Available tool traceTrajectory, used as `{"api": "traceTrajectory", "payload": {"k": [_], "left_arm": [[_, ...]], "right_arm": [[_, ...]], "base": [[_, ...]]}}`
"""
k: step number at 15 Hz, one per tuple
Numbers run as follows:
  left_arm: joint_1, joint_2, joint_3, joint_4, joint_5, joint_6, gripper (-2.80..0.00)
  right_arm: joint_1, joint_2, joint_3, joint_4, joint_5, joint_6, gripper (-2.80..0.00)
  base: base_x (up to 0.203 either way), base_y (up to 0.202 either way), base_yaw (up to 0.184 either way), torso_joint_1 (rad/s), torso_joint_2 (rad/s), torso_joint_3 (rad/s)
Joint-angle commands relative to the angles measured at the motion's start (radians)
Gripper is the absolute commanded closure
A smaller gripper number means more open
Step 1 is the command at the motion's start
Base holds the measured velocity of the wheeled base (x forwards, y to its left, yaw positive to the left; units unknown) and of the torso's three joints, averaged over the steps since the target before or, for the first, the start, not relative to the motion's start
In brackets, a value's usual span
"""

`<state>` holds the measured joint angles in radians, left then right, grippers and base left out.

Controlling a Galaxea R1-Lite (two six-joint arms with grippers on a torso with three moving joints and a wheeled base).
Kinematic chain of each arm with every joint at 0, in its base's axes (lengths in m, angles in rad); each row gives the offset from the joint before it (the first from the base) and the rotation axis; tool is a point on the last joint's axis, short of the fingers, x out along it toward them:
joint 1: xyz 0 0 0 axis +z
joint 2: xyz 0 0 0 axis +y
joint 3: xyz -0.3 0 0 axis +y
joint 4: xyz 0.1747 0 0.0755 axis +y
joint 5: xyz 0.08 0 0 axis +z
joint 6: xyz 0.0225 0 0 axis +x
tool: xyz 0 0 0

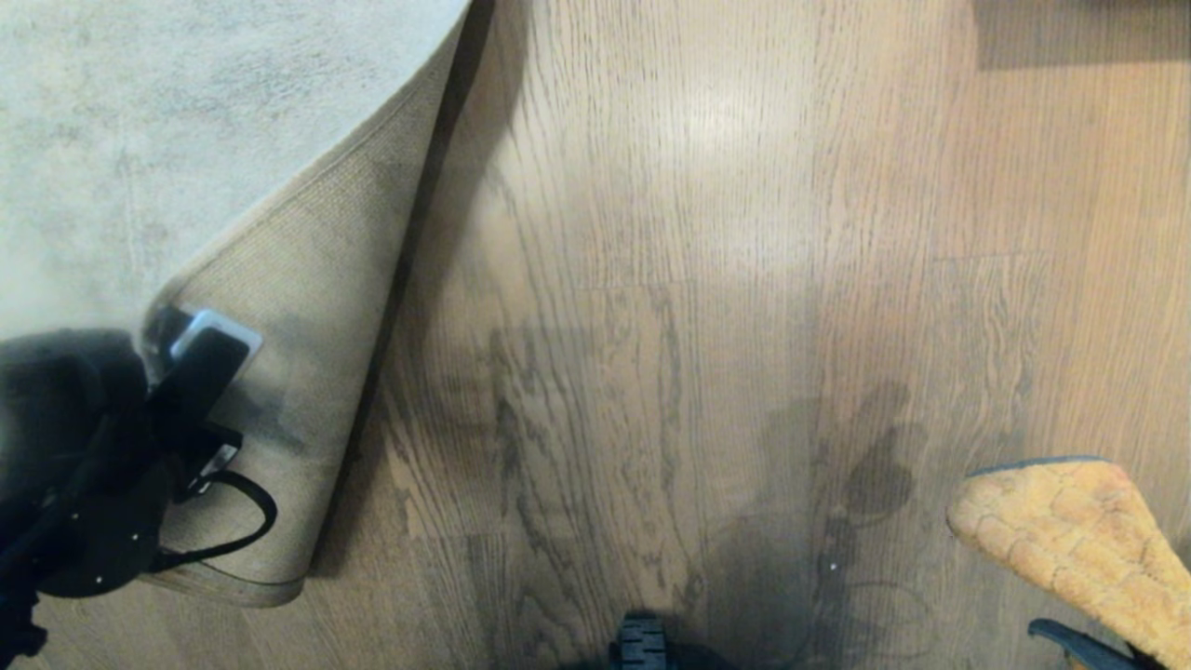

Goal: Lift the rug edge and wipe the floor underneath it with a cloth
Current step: Wipe the floor under the carpet with a rag

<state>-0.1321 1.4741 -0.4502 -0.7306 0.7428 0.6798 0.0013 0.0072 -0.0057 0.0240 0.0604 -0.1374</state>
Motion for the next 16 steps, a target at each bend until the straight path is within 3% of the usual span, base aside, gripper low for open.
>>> {"api": "traceTrajectory", "payload": {"k": [1,4,16], "left_arm": [[0.002,0.0,-0.001,-0.006,0.004,0.003,0.0],[0.002,0.001,0.001,-0.006,0.004,-0.011,0.0],[-0.014,0.002,0.021,-0.006,0.004,-0.023,0.0]], "right_arm": [[0.0,-0.007,0.001,-0.002,0.0,0.003,0.0],[0.0,-0.007,0.003,-0.003,-0.002,0.038,0.0],[0.0,-0.007,0.002,-0.003,-0.002,0.039,0.0]], "base": [[0.0,0.0,0.0,0.0,0.0,0.0],[0.0,0.0,0.0,0.0,0.0,0.0],[0.0,0.0,0.0,0.0,0.0,0.0]]}}
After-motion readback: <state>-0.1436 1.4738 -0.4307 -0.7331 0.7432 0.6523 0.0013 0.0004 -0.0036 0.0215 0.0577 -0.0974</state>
